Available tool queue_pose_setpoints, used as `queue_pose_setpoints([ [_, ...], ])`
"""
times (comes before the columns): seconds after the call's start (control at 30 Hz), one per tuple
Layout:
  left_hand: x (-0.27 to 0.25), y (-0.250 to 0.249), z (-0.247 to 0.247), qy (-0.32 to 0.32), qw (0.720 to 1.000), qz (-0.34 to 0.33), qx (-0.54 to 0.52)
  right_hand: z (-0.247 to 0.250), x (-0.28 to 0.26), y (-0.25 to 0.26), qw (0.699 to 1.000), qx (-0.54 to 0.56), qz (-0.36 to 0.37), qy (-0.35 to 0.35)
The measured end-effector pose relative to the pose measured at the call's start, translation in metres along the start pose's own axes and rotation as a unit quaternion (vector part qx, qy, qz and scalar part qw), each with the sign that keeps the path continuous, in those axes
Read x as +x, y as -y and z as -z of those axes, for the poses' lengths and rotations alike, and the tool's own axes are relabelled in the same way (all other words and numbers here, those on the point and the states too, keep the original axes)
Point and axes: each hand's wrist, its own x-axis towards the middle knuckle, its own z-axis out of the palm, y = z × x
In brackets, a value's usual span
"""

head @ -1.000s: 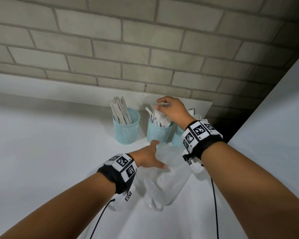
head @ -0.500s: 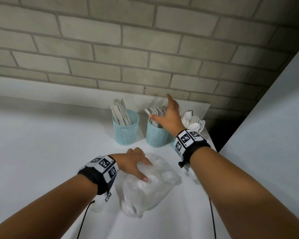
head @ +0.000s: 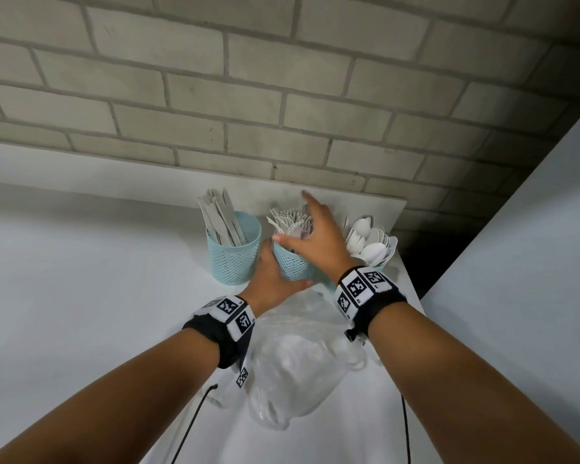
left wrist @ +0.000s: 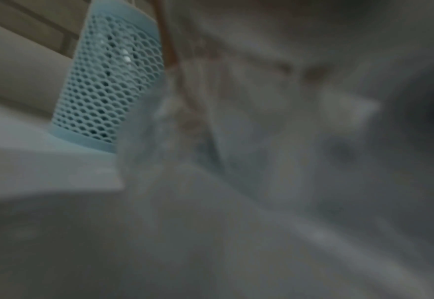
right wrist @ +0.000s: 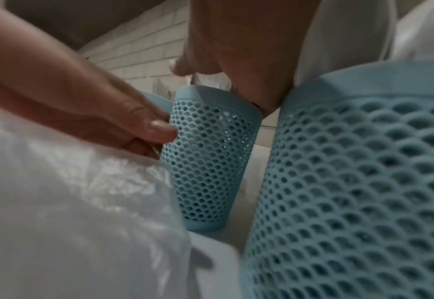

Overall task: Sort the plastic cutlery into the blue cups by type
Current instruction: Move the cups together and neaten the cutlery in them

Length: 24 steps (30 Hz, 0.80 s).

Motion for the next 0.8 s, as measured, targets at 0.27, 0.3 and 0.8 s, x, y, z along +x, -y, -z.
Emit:
queue_pose_setpoints([
  [0.27, 0.01, -0.002, -0.003, -0.038, 0.999, -0.002, -0.039, -0.002, 0.002, -0.004, 0.999, -0.048, 0.02, 0.015],
  [0.3, 0.011, -0.001, -0.002, -0.036, 0.998, -0.005, -0.042, -0.005, 0.003, -0.003, 0.999, -0.036, 0.002, 0.011],
  [0.8, 0.016, 0.006, 0.005, -0.001, 1.0, -0.008, -0.005, -0.023, 0.003, 0.013, 0.996, -0.036, 0.079, 0.0],
])
